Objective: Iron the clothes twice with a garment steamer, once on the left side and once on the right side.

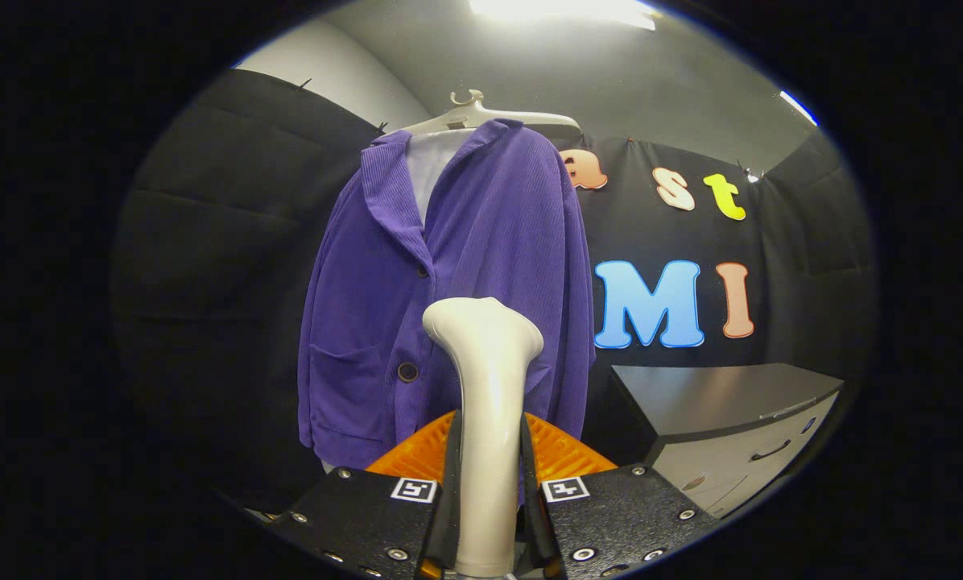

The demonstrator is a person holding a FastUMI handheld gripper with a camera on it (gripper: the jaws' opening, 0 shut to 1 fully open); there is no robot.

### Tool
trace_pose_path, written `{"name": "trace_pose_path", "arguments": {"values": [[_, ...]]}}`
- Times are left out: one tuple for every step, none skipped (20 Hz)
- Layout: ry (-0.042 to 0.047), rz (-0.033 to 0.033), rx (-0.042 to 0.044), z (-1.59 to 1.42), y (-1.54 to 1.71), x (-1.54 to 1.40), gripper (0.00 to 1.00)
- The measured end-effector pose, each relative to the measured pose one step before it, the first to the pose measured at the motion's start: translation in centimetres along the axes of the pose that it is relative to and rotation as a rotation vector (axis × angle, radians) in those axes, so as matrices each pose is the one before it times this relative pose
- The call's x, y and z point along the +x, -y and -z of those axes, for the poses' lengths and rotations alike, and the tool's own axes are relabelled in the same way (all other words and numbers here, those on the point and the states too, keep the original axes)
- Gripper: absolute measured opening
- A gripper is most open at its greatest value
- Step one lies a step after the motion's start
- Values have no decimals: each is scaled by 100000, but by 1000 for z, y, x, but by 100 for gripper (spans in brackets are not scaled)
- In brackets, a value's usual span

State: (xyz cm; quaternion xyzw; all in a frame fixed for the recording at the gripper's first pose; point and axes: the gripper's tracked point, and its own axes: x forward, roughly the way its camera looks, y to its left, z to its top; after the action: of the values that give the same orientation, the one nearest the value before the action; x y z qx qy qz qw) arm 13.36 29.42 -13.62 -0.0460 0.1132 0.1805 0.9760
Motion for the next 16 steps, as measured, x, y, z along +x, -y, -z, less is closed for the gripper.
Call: {"name": "trace_pose_path", "arguments": {"values": [[-1425,-202,-234,909,-135,-105,33],[-1065,-56,-625,678,-16,-351,33],[242,-106,-191,426,5,-259,33],[-586,-415,-449,547,-118,-146,33],[-1355,-341,-634,848,-128,-10,33],[-660,-210,-306,634,-114,-203,33],[-1156,-283,-79,674,-43,-182,33],[-594,-309,458,458,-145,-218,33],[-405,-369,420,430,12,-245,33],[-820,-473,-35,285,-17,-208,33],[-439,-330,-88,316,155,-99,33],[-1294,-177,-134,534,64,-186,33],[-1381,-265,197,527,9,-122,33],[-789,-126,595,427,46,-320,33],[-317,-31,498,199,69,-416,33],[1159,-149,635,-271,40,-563,33]]}}
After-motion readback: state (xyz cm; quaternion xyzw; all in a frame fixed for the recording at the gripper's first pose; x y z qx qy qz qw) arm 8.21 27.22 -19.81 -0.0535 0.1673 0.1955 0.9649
